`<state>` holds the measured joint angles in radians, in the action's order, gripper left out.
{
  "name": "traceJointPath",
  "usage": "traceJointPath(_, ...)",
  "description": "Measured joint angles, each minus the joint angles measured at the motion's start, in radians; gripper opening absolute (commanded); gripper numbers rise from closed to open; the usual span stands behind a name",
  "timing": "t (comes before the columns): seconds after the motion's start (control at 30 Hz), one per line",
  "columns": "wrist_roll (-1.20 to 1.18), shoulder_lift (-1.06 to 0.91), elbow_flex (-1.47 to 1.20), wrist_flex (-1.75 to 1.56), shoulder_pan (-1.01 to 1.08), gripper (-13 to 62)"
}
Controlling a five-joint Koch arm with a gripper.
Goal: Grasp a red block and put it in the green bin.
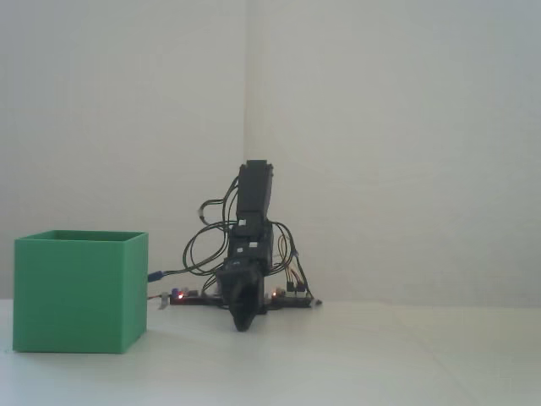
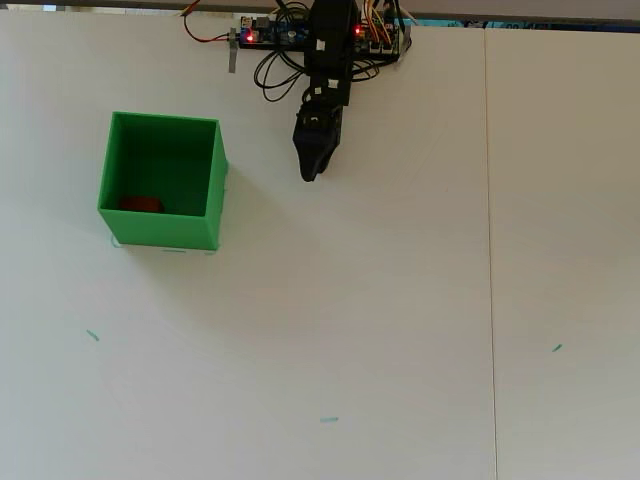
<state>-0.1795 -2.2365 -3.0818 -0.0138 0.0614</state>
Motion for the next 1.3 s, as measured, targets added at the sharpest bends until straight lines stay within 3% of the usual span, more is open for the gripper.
traceJointPath(0.27, 0.002, 0.0, 0.0, 0.003, -0.084, 33.4)
traceJointPath(1.3, 0.002, 0.0, 0.0, 0.003, -0.103, 33.5)
